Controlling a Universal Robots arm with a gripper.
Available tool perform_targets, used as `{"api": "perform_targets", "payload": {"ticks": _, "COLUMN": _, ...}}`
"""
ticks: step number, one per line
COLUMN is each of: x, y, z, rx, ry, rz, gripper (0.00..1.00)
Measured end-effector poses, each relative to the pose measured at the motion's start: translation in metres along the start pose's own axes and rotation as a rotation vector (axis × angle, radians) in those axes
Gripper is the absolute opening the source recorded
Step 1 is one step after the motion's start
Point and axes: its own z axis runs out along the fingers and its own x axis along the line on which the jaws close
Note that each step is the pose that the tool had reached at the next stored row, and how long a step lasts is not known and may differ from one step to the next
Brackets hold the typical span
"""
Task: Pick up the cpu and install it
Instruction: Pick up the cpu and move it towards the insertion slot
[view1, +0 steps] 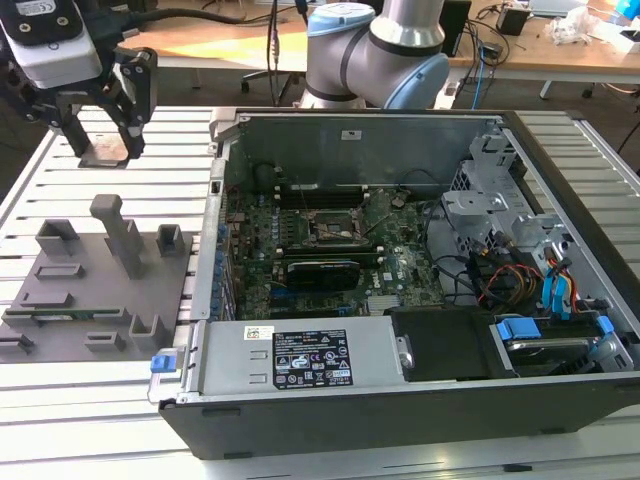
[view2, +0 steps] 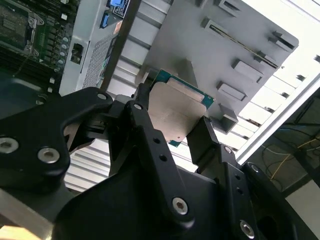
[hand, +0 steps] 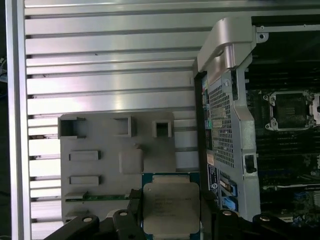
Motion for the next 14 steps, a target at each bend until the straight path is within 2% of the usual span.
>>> {"api": "perform_targets", "payload": {"ticks": 11, "x": -0.0274, "y": 0.0014, "z": 0.0006, "rx": 0.0001, "ry": 0.0001, "rz": 0.0, "gripper": 0.55}}
{"api": "perform_targets", "payload": {"ticks": 12, "x": -0.0346, "y": 0.0018, "z": 0.0008, "rx": 0.0001, "ry": 0.0002, "rz": 0.0, "gripper": 0.55}}
{"api": "perform_targets", "payload": {"ticks": 14, "x": -0.0406, "y": 0.0022, "z": 0.001, "rx": 0.0001, "ry": 0.0001, "rz": 0.0, "gripper": 0.55}}
